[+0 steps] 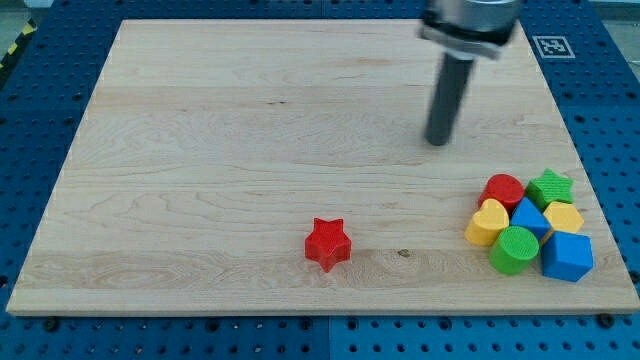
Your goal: Move your arm towards the bottom right
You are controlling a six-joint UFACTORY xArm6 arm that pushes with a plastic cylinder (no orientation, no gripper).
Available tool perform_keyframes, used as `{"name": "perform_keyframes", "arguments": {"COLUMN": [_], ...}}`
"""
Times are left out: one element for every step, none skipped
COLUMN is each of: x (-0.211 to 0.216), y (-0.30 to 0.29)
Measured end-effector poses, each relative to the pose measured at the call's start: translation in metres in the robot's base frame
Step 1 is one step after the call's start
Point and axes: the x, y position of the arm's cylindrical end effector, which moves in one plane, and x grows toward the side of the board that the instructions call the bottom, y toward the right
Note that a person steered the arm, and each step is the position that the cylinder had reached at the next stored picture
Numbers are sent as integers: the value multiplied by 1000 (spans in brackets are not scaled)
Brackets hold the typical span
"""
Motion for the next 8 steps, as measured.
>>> {"name": "perform_keyframes", "arguments": {"x": [26, 36, 37, 45, 78, 123, 141, 170], "y": [74, 99, 101, 107, 120, 145, 145, 132]}}
